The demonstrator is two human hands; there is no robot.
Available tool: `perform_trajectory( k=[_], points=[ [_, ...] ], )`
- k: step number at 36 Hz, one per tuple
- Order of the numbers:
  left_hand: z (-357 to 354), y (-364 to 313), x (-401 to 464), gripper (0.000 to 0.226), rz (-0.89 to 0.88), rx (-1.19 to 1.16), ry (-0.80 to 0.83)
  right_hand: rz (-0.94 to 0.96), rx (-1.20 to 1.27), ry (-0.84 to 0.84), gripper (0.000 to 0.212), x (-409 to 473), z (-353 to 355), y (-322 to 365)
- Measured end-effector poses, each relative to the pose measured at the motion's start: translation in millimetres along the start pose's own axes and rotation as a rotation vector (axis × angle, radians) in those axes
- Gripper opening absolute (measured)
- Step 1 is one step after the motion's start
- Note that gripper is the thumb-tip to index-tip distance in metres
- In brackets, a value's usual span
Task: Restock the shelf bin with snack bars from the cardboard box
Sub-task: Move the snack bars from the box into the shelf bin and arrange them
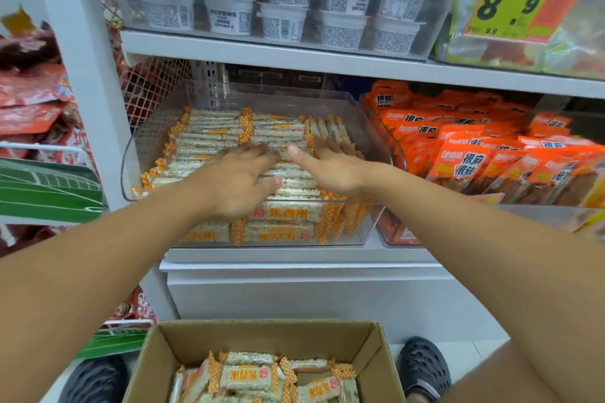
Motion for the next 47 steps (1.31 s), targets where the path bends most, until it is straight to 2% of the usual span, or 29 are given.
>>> perform_trajectory(
  k=[3,5,6,8,9,10,12,14,15,17,19,21,23,25,27,31,36,37,38,41,43,45,47],
  points=[
    [34,-16,-21,0.057,-0.141,-0.011,-0.375,0.165,-0.070,-0.246,0.095,-14,17,6],
    [51,-28,-47,0.039,-0.202,-0.047,-0.574,0.321,-0.122,-0.500,0.075,-49,33,24],
    [58,-34,-62,0.032,-0.233,-0.078,-0.646,0.391,-0.129,-0.609,0.064,-69,39,35],
    [56,-47,-88,0.031,-0.320,-0.134,-0.678,0.530,-0.117,-0.639,0.048,-103,30,53],
    [44,-55,-95,0.031,-0.371,-0.151,-0.601,0.611,-0.103,-0.572,0.044,-113,15,59],
    [21,-61,-99,0.030,-0.408,-0.139,-0.456,0.689,-0.103,-0.465,0.042,-119,-8,64],
    [-53,-58,-104,0.029,-0.370,-0.035,-0.028,0.752,-0.173,-0.141,0.038,-120,-78,64],
    [-138,-36,-124,0.029,-0.202,0.103,0.429,0.663,-0.339,0.211,0.032,-119,-166,42],
    [-170,-24,-139,0.035,-0.127,0.180,0.585,0.589,-0.425,0.355,0.033,-121,-207,24],
    [-218,-1,-165,0.045,0.010,0.268,0.738,0.429,-0.527,0.587,0.050,-123,-279,-16],
    [-253,17,-186,0.048,0.138,0.262,0.804,0.256,-0.510,0.671,0.059,-118,-326,-52],
    [-286,30,-204,0.058,0.223,0.230,0.835,0.106,-0.363,0.598,0.067,-110,-353,-77],
    [-305,37,-213,0.068,0.263,0.203,0.802,0.002,-0.202,0.517,0.085,-108,-372,-93],
    [-314,49,-212,0.070,0.335,0.170,0.721,-0.048,-0.119,0.523,0.098,-113,-393,-104],
    [-317,63,-209,0.075,0.435,0.129,0.654,-0.025,-0.184,0.521,0.103,-110,-407,-110],
    [-333,89,-219,0.070,0.610,0.112,0.674,0.050,-0.251,0.474,0.083,-92,-409,-111],
    [-358,89,-229,0.038,0.548,0.137,0.837,0.120,-0.313,0.521,0.080,-79,-417,-116],
    [-362,89,-233,0.027,0.574,0.126,0.879,0.123,-0.335,0.509,0.079,-76,-420,-115],
    [-366,89,-239,0.014,0.627,0.086,0.910,0.129,-0.378,0.491,0.077,-74,-422,-113],
    [-372,77,-246,0.027,0.660,-0.023,0.961,0.159,-0.489,0.534,0.061,-75,-435,-104],
    [-369,78,-249,0.017,0.764,-0.114,0.958,0.188,-0.499,0.588,0.055,-79,-444,-98],
    [-369,87,-251,0.023,0.893,-0.270,0.887,0.173,-0.423,0.572,0.041,-79,-439,-93],
    [-368,91,-249,0.011,1.010,-0.489,0.821,0.060,-0.180,0.586,0.035,-76,-432,-95]
  ],
)
Point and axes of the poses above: each hand's wrist, its own x-axis towards the middle knuckle, its own z-axis out of the back of the hand, y = z × x, the point moved 9 cm from there along x, towards the middle knuckle, and after that the axes turned 4 degrees about -x, right-handed, at the moved point
